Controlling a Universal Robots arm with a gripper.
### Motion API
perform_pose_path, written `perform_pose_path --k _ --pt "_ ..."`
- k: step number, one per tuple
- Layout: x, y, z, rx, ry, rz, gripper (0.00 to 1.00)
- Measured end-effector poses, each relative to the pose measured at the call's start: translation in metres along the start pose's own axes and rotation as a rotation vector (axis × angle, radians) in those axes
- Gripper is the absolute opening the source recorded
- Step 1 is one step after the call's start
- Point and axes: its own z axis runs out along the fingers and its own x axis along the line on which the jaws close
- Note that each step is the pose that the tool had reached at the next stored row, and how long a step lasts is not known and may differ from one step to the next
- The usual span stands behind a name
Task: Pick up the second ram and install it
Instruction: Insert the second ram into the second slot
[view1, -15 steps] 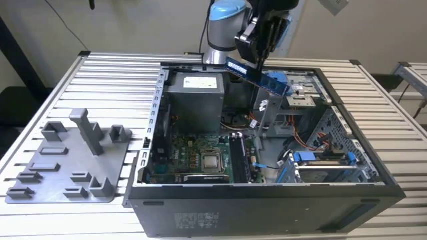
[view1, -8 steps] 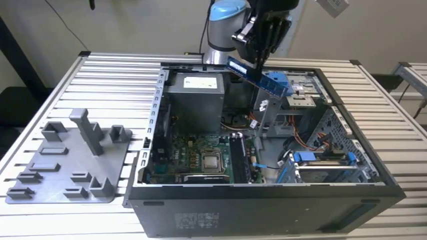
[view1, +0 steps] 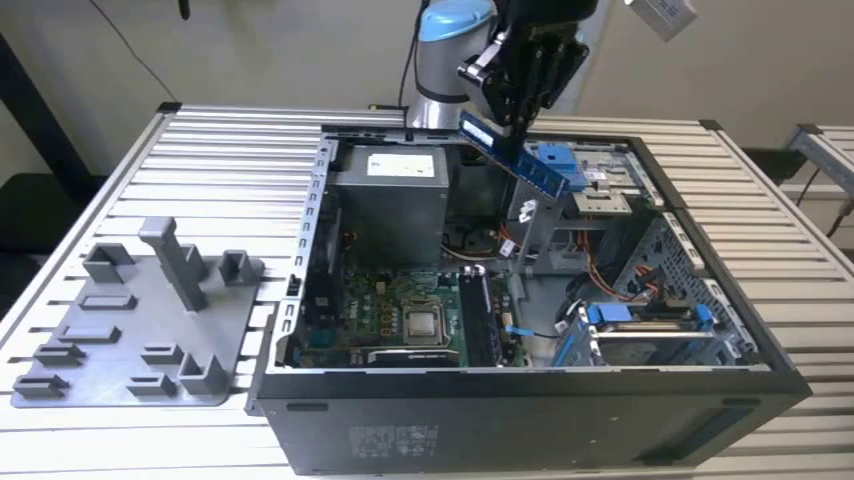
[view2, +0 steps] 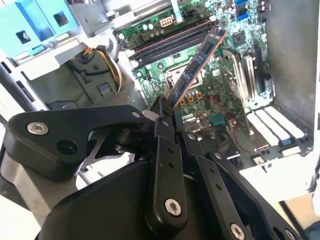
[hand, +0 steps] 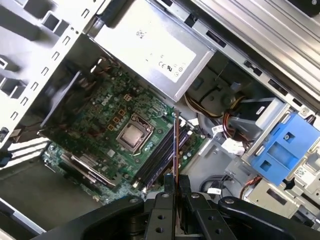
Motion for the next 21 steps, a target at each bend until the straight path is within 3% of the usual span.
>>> perform_pose_path --k 21 --pt "0.0015 -0.0022 0.0004 -0.0053 0.0020 0.256 0.15"
